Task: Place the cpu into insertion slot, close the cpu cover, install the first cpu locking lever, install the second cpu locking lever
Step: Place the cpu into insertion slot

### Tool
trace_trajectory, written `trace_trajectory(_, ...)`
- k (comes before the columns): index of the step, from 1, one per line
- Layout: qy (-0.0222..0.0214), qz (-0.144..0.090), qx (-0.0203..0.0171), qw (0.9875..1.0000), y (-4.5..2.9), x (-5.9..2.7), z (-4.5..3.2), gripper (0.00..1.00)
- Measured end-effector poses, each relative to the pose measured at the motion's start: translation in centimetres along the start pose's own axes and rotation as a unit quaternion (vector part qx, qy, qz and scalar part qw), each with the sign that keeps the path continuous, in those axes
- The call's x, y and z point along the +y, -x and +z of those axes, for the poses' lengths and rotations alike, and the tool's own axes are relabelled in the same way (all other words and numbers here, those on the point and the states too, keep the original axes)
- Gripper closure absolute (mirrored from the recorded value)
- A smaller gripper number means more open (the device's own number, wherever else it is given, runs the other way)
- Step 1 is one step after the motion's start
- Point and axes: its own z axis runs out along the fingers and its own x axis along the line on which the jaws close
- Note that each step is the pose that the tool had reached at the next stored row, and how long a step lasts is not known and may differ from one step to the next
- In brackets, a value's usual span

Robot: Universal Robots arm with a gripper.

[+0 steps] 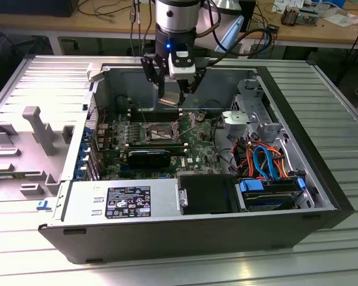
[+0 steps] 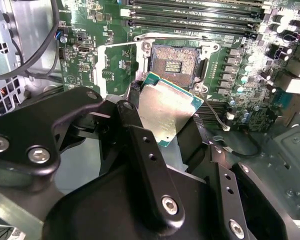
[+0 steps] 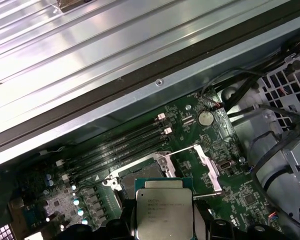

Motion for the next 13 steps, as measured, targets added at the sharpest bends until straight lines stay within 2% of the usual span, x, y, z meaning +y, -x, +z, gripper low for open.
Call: trace_trajectory(13, 0.0005, 0.030, -0.0010, 0.9995, 0.00, 0.00, 0.02, 0.46)
